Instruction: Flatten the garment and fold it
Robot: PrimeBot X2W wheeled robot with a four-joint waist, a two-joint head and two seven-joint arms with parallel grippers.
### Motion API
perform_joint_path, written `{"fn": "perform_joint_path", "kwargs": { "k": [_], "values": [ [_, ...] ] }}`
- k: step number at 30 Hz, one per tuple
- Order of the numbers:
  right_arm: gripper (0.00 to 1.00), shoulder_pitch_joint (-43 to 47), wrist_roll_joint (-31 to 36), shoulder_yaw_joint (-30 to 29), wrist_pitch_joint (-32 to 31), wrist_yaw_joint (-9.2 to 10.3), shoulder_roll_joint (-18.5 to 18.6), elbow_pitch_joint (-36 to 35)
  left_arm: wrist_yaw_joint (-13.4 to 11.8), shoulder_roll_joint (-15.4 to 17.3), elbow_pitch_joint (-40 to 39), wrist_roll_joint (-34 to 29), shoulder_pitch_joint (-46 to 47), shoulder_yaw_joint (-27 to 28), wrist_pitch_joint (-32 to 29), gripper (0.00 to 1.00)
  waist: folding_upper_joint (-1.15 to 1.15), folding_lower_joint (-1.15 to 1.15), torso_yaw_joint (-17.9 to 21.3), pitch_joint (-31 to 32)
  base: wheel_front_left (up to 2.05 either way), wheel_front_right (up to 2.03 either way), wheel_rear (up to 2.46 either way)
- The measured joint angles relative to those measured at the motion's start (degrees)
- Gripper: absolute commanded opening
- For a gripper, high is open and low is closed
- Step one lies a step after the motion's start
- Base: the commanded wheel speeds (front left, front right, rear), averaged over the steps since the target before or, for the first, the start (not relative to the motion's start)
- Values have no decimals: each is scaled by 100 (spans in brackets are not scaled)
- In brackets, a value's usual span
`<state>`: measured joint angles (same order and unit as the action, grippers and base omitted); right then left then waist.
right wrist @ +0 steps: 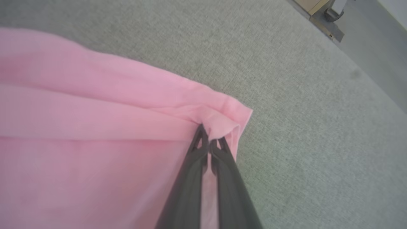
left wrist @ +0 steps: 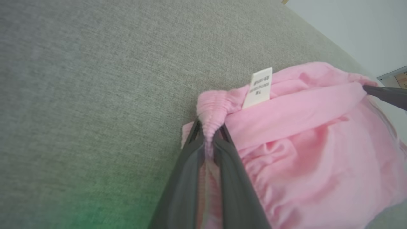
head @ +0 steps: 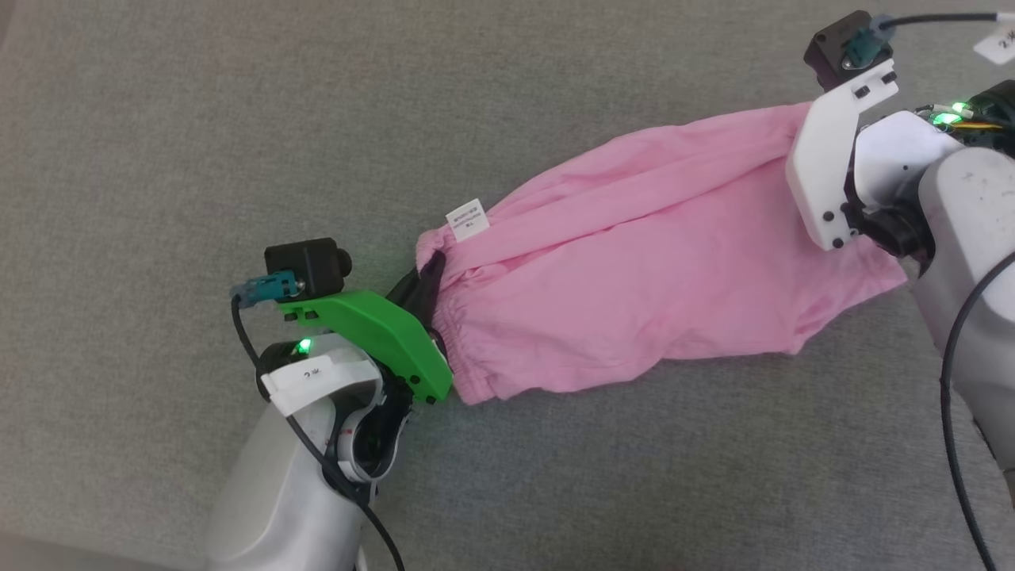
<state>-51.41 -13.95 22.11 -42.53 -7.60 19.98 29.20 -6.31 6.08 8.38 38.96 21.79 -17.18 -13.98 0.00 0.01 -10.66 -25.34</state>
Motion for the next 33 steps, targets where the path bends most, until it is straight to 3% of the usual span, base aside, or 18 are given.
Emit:
{"fn": "perform_joint_path", "kwargs": {
  "k": [5, 6, 7, 8, 10, 16, 22, 27, 33],
  "values": [
    [0, -319, -280, 240, -342, 0, 81, 327, 79, -5, -2, 14, 40, -68, -113, 0, 0, 0, -126, -123, 0, 0, 0],
    [0, -358, -355, 221, -388, 0, 77, 392, 83, -3, -9, 13, 41, -82, -108, 35, 0, 0, -137, -121, 0, 0, 0],
    [0, -370, -414, 174, -393, 0, 65, 446, 89, -3, -23, -2, 42, -88, -78, 54, 0, 0, -142, -106, 0, 0, 0],
    [32, -370, -447, 135, -382, 0, 56, 479, 89, -2, -33, -16, 40, -83, -20, 100, 0, 0, -144, -87, 0, 0, 0],
    [100, -342, -517, 94, -243, 1, 24, 511, 97, 3, -49, -64, 16, -87, 124, 100, 0, 0, -137, -22, 0, 0, 0],
    [100, 183, -722, 5, 750, 2, -3, 326, 157, 81, -238, -207, -302, -32, 803, 100, 0, 0, -68, 324, 0, 0, 0],
    [100, 959, -893, -467, 1653, 2, -66, -1, 197, 130, -441, -293, -833, 170, 1706, 100, 0, -1, 26, 801, 0, 0, 0],
    [100, 1628, -845, -1015, 2296, 2, -335, -304, 433, 327, -316, -657, -1033, 265, 2625, 100, 0, -1, 126, 1187, 0, 0, 0],
    [100, 2090, -610, -1778, 2835, 2, -792, -475, 750, 468, -78, -1418, -1055, 361, 2853, 100, 0, -1, 270, 1472, 0, 0, 0]
  ]
}}
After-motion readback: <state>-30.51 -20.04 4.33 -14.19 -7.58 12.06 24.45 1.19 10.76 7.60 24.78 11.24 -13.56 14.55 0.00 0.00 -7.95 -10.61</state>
